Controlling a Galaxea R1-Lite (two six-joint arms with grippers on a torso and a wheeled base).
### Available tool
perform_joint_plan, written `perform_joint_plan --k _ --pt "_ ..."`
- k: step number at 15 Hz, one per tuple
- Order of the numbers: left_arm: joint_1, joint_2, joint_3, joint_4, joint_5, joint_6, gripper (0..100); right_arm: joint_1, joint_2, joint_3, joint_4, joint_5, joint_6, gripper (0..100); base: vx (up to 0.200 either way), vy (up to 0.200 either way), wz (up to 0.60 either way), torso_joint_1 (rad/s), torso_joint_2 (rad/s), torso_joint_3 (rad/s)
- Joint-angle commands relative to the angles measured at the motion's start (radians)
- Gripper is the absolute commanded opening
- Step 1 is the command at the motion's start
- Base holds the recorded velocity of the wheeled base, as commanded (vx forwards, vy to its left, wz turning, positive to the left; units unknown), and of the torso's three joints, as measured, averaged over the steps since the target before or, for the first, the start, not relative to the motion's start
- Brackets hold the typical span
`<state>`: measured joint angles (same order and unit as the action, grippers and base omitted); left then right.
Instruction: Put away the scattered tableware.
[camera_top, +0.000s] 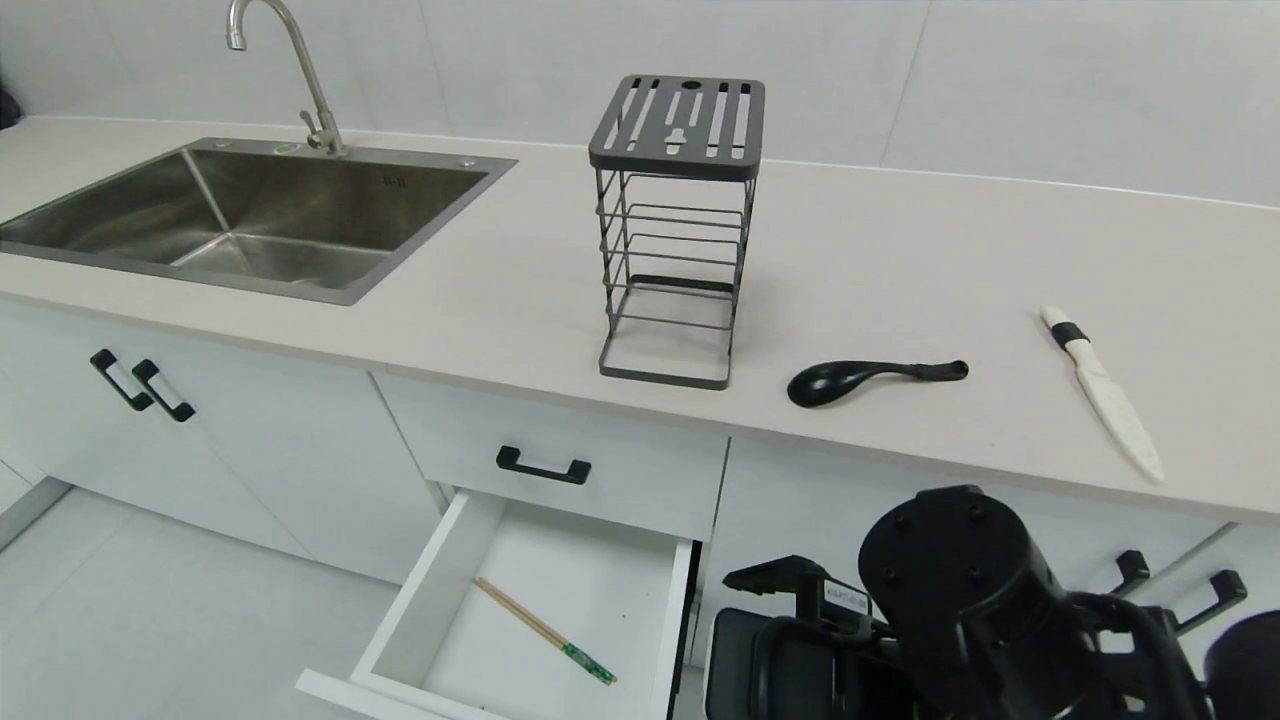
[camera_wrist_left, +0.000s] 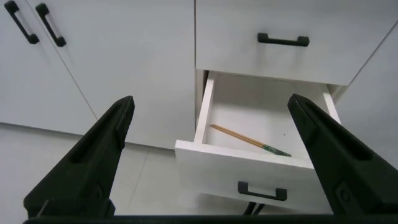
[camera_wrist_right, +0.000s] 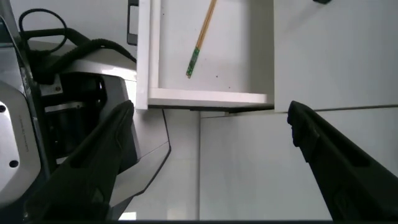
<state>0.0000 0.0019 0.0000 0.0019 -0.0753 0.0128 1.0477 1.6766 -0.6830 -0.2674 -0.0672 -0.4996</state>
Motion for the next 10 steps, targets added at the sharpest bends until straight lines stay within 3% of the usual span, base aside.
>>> perform_joint_plan --k 1,10 --pt "0.000 0.001 0.000 0.000 0.000 0.000 100 0.002 0.008 -0.003 -0.001 0.001 -0.001 100 0.000 0.000 0.00 0.349 -0.48 -0.237" --pt "0.000 0.001 0.000 0.000 -0.001 0.000 100 -0.001 0.009 0.000 -0.001 0.001 -0.001 100 0.000 0.000 0.00 0.287 -0.53 -0.250"
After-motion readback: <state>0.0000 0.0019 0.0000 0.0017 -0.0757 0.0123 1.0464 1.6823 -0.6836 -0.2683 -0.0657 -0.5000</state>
